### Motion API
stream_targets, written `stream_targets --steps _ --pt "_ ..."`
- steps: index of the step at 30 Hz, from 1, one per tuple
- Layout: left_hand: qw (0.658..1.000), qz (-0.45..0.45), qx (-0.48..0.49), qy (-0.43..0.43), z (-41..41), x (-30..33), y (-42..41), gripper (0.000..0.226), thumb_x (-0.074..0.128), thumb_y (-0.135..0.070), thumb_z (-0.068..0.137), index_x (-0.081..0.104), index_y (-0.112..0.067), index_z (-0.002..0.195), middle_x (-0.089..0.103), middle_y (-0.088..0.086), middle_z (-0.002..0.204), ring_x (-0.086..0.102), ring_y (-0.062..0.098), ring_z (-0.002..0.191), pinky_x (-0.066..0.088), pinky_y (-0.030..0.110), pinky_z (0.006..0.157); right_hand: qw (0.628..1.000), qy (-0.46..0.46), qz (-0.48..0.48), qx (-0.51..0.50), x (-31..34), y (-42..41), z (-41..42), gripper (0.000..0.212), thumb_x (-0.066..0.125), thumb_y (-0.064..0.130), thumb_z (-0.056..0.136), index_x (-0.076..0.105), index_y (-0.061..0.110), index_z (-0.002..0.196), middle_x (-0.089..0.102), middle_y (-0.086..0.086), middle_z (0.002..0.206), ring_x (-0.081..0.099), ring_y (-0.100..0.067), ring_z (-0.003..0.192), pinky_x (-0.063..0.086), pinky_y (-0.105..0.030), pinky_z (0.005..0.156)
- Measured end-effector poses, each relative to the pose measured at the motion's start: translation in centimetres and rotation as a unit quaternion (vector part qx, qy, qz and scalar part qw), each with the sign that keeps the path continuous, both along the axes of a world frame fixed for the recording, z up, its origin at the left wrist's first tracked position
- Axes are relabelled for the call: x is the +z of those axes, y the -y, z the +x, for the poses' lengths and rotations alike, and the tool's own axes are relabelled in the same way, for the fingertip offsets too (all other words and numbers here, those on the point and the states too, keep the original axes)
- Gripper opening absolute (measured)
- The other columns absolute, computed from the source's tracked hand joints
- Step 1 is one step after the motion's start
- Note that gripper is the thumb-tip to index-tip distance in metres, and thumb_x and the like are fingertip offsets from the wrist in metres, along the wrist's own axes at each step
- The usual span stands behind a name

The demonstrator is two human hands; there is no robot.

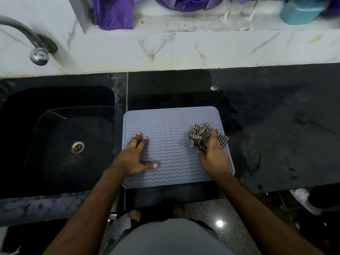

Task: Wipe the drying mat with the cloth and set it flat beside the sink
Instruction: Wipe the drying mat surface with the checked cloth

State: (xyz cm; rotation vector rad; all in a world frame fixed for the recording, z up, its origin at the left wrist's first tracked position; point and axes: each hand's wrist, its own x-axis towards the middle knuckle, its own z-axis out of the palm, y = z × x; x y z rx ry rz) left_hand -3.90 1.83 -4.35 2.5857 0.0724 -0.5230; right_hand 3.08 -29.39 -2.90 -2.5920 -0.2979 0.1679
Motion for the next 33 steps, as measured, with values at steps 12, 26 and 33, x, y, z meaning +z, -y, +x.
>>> stream_targets --steps 12,26,33 --pt "0.994 0.003 -0.097 0.050 -0.3 -0.7 -3.9 0.146 0.060 -0.098 0.054 -0.020 -0.033 0.157 -0.013 -0.014 0.165 -0.012 0.003 0.152 -0.008 0.035 0.124 0.987 -0.001 -0.047 -0.151 0.0 -7.1 1.3 0.025 0.051 0.019 0.098 0.055 0.000 0.114 0.067 -0.024 0.098 0.067 -0.041 0.088 0.054 -0.047 0.079" --pt "0.994 -0.043 -0.077 0.060 0.4 -0.9 -4.1 0.153 0.074 -0.084 0.052 -0.012 -0.017 0.159 -0.004 -0.002 0.169 -0.001 0.013 0.155 0.005 0.039 0.126 0.991 -0.067 -0.097 -0.062 0.3 -21.7 -2.6 0.043 0.044 0.018 0.099 0.047 -0.009 0.132 0.067 -0.020 0.113 0.068 -0.032 0.099 0.051 -0.036 0.081" --pt "0.971 -0.220 -0.089 0.006 1.9 0.6 -7.1 0.159 0.095 -0.055 0.049 -0.018 -0.025 0.158 -0.001 -0.007 0.168 0.004 0.005 0.153 0.014 0.026 0.124 0.991 -0.087 -0.096 -0.035 1.3 -23.6 -3.2 0.028 0.050 0.026 0.096 0.062 0.006 0.113 0.068 -0.016 0.107 0.067 -0.034 0.098 0.052 -0.039 0.082"
